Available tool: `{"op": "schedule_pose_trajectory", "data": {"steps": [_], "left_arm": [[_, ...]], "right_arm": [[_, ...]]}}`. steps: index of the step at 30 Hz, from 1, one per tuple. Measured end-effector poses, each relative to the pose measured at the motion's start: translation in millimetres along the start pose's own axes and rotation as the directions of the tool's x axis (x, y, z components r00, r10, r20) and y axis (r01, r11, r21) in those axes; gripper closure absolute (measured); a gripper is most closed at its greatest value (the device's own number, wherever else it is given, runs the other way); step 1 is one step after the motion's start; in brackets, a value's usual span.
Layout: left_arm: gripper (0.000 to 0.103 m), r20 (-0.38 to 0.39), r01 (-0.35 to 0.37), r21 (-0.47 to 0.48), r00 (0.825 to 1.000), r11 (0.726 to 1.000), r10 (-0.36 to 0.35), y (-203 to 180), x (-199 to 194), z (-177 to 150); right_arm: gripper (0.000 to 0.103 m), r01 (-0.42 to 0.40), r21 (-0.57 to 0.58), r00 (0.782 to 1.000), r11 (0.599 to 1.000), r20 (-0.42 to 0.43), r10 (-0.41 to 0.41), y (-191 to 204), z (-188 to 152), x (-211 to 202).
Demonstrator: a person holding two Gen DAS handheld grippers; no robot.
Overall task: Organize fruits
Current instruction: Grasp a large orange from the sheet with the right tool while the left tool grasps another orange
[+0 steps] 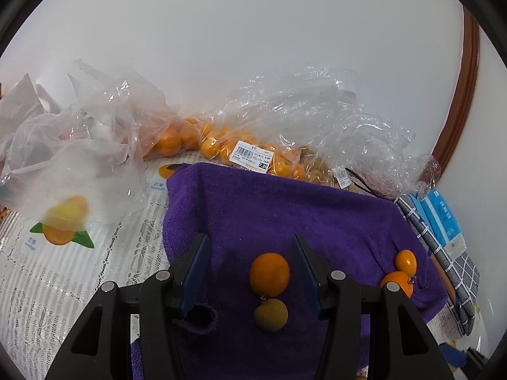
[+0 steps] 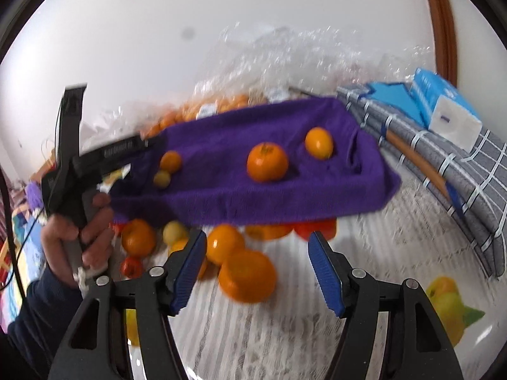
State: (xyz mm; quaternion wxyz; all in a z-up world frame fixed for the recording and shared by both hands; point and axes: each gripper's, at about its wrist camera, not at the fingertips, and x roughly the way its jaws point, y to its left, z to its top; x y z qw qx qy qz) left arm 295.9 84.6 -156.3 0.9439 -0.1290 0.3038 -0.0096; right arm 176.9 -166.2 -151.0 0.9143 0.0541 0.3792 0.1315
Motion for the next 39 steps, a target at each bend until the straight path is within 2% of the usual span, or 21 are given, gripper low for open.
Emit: {"op": "schedule_pose_trajectory", "data": {"steps": [5,7,10,13,19,21,26,29,33,39], "left_arm": [[0.052,0.001,-0.004,-0.009,1.000,1.000,0.004,2,0,0],[0.052,-0.003,-0.004,-0.007,1.000,1.000,0.004,2,1,0],[0.052,0.000,-0.002,-0.011,1.000,1.000,0.002,2,0,0],[0.052,0.002,-0.002,-0.020,1.000,1.000,0.002,3,-2,0],[0.052,0.042,0.011,-0.027,0.999,1.000,-0.010,6,-29,-7],[0.052,0.064,-0.010,0.003,0.998,1.000,0.010,4,-41,-11],[0.052,0.072,0.061,0.027,0.995,0.998,-0.063,5,-76,-26],[0.052,0.038,0.087,0.046,0.995,0.995,-0.089,7,-91,-44],[0.052,-0.027,0.150,0.059,0.989,0.987,-0.148,6,-100,-66],[0.052,-0.115,0.195,0.107,0.976,0.975,-0.183,-12,-87,-76]], "right_arm": [[0.038,0.042,-0.102,0.997,0.994,-0.064,-0.049,21,-10,8],[0.049,0.069,-0.140,0.995,0.988,-0.066,-0.079,29,-13,9],[0.062,0.107,-0.129,0.990,0.986,-0.080,-0.118,25,-13,13],[0.062,0.077,-0.087,0.994,0.993,-0.071,-0.083,18,-12,11],[0.062,0.122,-0.041,0.992,0.992,-0.030,-0.123,10,-10,3],[0.062,0.135,-0.028,0.990,0.990,-0.045,-0.136,8,-9,5],[0.060,0.123,-0.040,0.986,0.992,-0.111,-0.126,9,-9,18],[0.062,0.134,-0.053,0.983,0.990,-0.116,-0.140,11,-9,20],[0.062,0.111,-0.059,0.992,0.992,-0.055,-0.114,13,-10,9],[0.062,0.073,0.007,0.997,0.997,0.010,-0.073,1,-9,-5]]}}
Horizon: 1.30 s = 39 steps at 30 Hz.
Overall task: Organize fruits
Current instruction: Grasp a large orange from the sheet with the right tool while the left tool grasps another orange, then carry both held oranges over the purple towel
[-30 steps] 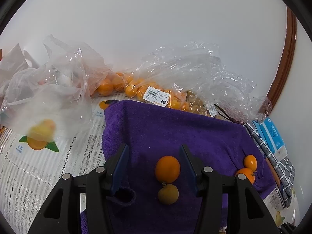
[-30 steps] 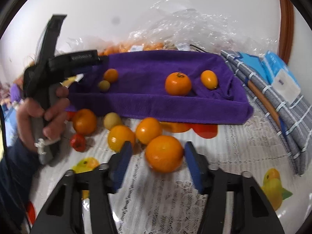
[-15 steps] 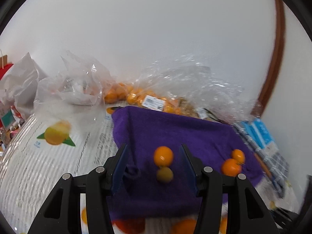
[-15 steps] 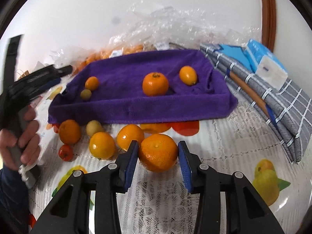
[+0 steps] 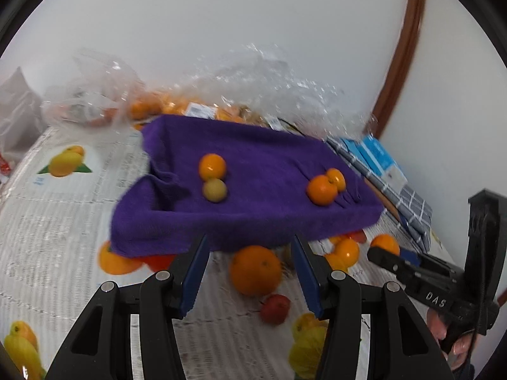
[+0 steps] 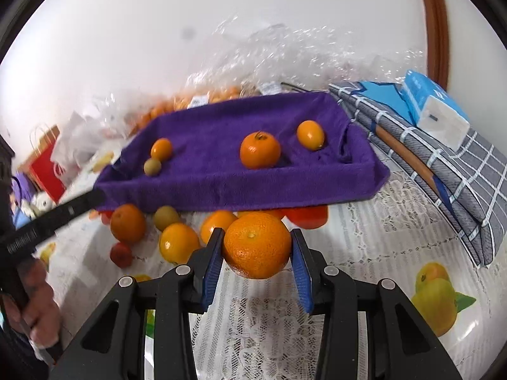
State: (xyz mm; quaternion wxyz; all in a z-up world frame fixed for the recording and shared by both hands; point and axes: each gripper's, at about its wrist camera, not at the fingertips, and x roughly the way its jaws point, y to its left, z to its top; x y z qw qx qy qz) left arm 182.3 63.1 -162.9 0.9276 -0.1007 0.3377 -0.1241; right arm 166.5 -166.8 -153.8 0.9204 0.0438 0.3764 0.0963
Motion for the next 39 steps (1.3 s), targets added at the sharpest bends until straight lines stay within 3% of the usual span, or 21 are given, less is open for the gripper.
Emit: {"op": "schedule_pose_trajectory", "data": {"steps": [7,13,17,21,31,39], "left_arm": [[0.049,-0.099,0.007,0.009,0.995,1.000,-0.006,-3,19,-2],[0.050,-0.183,-0.042,0.045,0.982,0.998,0.050,-10,36,-6],[0.063,-0.168,0.001,0.023,0.986,1.000,0.003,-6,33,-6],[0.064,-0.090,0.043,-0.046,0.995,0.998,-0.047,6,20,-3],[0.064,0.035,0.015,-0.092,0.999,0.996,-0.012,15,-1,1],[0.064,0.077,0.018,-0.107,0.997,0.994,-0.010,18,-10,3]], "right_arm": [[0.062,-0.010,-0.021,1.000,1.000,-0.003,0.010,5,1,1],[0.062,-0.009,-0.027,1.000,1.000,-0.002,0.009,5,0,1],[0.062,-0.018,-0.023,1.000,1.000,0.000,0.018,5,0,1],[0.062,-0.050,-0.012,0.998,0.999,0.026,0.051,3,0,-4],[0.062,-0.067,-0.008,0.989,0.998,0.131,0.068,1,-1,-23],[0.062,-0.013,0.058,0.981,0.998,0.192,0.002,-14,1,-30]]}}
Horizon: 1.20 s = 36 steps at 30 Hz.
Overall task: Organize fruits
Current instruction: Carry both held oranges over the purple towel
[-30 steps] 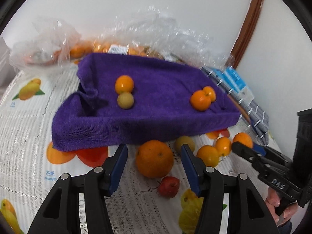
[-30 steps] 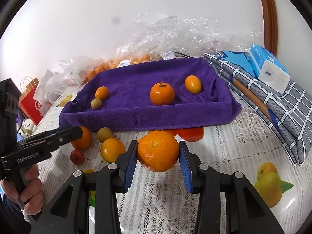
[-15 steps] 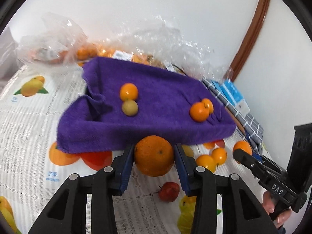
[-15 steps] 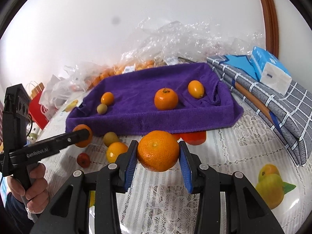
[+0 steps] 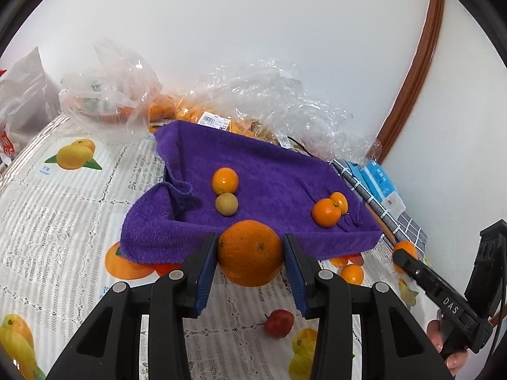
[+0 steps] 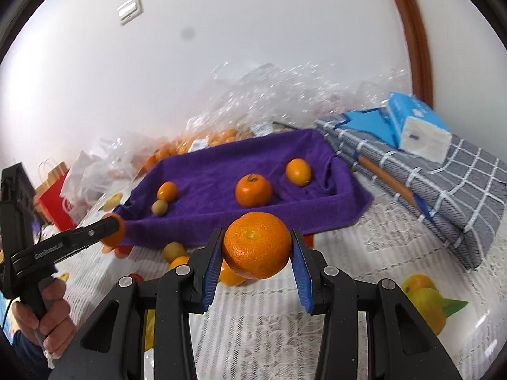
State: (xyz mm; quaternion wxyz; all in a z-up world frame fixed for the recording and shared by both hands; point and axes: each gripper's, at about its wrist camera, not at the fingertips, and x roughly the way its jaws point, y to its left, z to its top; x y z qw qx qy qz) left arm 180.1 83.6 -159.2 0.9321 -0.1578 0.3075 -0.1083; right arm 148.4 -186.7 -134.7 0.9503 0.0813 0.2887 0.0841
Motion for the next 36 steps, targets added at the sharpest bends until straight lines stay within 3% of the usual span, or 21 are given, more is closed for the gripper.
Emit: {"op": "schedule_pose_trajectory", "data": {"steps": [15,26,36], "left_arm": [[0.064,0.028,-0.057,0.003,0.998,0.998,0.056,2,-1,2],[0.064,0.047,-0.028,-0.042,0.998,0.999,0.030,5,-8,9],[0.064,0.074,0.000,-0.064,0.997,0.998,0.005,-8,17,55]], "right_arm": [[0.062,0.073,-0.006,0.996,0.997,0.049,-0.072,-1,1,-8],[0.062,0.125,0.068,0.992,0.990,0.000,-0.125,-20,5,1],[0.062,0.137,-0.035,0.990,0.990,0.042,-0.136,-13,61,15]]}}
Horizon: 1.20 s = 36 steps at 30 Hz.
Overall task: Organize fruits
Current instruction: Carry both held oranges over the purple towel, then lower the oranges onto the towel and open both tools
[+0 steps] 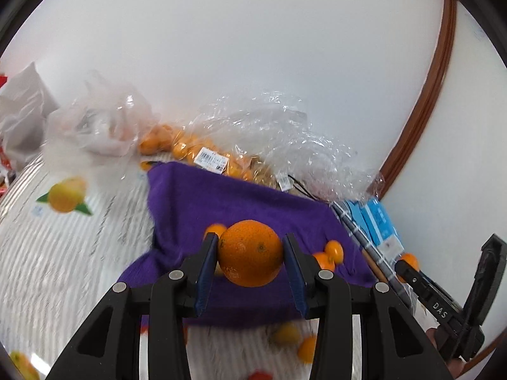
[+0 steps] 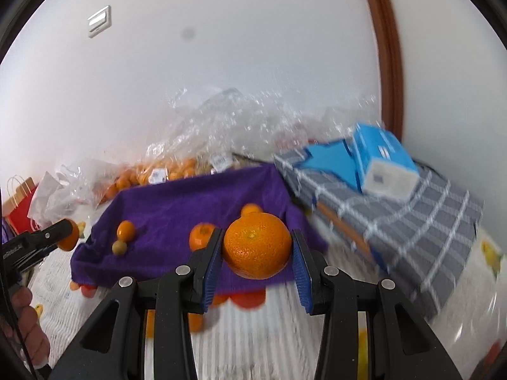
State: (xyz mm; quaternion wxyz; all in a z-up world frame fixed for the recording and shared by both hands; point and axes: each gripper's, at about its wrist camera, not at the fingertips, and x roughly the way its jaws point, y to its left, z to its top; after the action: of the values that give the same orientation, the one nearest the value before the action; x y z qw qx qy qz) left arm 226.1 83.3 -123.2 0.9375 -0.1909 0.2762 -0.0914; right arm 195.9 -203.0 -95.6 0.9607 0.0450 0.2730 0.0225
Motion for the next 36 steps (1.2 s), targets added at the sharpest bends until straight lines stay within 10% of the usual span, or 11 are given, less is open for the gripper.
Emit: {"op": "schedule_pose_trajectory", "data": {"steps": [11,36], "left_arm": [[0.064,-0.144,0.026,0.016,0.989,1.000,-0.024,-6,62,-20],[0.064,-0.170,-0.025,0.138,0.984,0.990,0.048,-25,71,-28]], "right_arm": [[0.062,-0.010,-0.059,0.997,0.998,-0.079,0.005,7,2,63],[0.055,-0.006,0.042,0.983,0.999,-0.181,0.013,-9,-7,91]]}}
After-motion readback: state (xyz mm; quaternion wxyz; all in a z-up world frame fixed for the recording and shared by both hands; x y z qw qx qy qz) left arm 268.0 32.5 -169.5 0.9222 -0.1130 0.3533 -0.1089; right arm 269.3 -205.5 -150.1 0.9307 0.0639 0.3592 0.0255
